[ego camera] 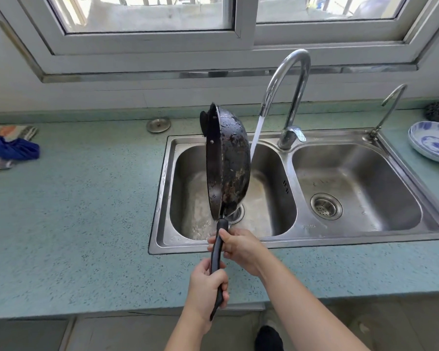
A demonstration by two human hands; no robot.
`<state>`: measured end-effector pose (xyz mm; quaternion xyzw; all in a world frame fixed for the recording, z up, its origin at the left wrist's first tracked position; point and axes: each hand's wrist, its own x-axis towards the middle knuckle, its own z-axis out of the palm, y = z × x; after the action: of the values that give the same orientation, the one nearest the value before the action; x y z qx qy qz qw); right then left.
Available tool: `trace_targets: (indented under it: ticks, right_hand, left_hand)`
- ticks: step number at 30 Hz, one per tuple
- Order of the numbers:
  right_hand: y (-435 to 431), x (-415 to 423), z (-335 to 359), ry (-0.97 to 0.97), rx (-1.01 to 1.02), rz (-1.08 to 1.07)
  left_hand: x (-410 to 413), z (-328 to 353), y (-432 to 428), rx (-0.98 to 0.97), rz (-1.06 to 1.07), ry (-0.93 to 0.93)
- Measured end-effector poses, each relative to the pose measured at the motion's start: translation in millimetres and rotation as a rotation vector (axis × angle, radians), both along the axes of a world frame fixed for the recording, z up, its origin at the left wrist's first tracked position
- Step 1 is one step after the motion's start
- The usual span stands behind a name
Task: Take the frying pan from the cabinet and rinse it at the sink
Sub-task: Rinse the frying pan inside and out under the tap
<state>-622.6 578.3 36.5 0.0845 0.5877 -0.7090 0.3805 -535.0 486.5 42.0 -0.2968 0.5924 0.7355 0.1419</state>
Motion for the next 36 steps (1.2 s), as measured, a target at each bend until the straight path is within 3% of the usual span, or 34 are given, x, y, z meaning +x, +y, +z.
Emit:
trace_targets:
  ticks: [6,14,22,36]
  right_hand:
    - [1.1,5.1,-4.6,-0.110,-0.114,-0.149]
    - [7.6,9.3,-17.1,-0.149,-0.099,-0.261]
    - [14.6,14.4,-25.3,0.008,0.110,-0.235]
    - [21.6,25.3,-40.3,0.182,0.411,-0.246]
  left_hand:
    - [-4.7,-1.1,9.0,-0.165,-0.011,0.020]
    - [-7.1,-13.1,22.6,-0.312,-0.070,0.070]
    - [-8.4,-22.6,35.7,-0.541,-0.105,0.071]
    - [-3.2,-25.6,42.4,-0.510,-0.078,0.021]
